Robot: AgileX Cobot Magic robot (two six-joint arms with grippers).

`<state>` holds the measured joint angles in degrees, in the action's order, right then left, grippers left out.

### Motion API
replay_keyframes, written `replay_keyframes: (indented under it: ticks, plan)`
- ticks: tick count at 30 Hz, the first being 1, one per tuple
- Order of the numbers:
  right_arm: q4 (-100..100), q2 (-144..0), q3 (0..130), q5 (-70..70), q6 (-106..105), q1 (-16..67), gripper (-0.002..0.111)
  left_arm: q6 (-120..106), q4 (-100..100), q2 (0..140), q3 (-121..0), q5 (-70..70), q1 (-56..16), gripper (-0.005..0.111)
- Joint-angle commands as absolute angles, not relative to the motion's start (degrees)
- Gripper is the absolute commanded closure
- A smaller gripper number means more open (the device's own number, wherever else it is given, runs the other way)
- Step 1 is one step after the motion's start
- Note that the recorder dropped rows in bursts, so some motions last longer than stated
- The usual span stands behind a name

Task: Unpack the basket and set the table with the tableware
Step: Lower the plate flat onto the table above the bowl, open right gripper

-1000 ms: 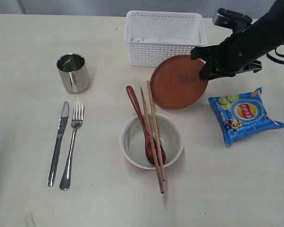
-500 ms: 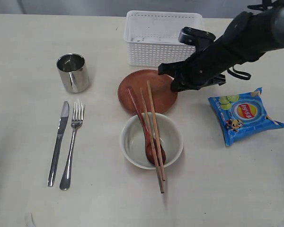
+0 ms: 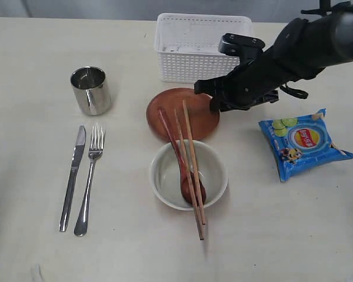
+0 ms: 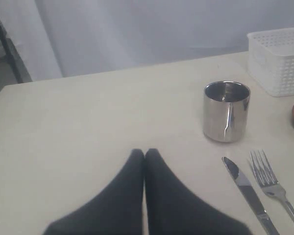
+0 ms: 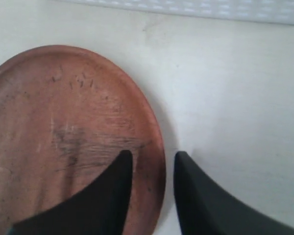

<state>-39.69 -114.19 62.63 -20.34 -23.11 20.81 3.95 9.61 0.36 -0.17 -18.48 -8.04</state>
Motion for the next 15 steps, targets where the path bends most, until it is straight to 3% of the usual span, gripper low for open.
replay_keyframes:
  ticks: [1, 9, 11, 15]
  plan:
    - [-38.0, -112.4, 62.5, -23.4, -24.9, 20.9, 0.062, 3.8, 9.5, 0.0, 0.0, -18.5, -7.9, 0.107]
    - [-33.6, -104.1, 62.5, -32.3, -24.7, 20.1, 0.064, 3.8, 9.5, 0.0, 0.0, -18.6, -7.9, 0.107]
    - [-29.0, -101.6, 62.5, -35.0, -22.8, 20.1, 0.071, 3.8, 9.5, 0.0, 0.0, -18.6, -7.9, 0.107]
    - [-24.2, -98.2, 61.3, -38.9, -20.1, 20.1, 0.097, 3.8, 9.5, 0.0, 0.0, -18.6, -7.9, 0.107]
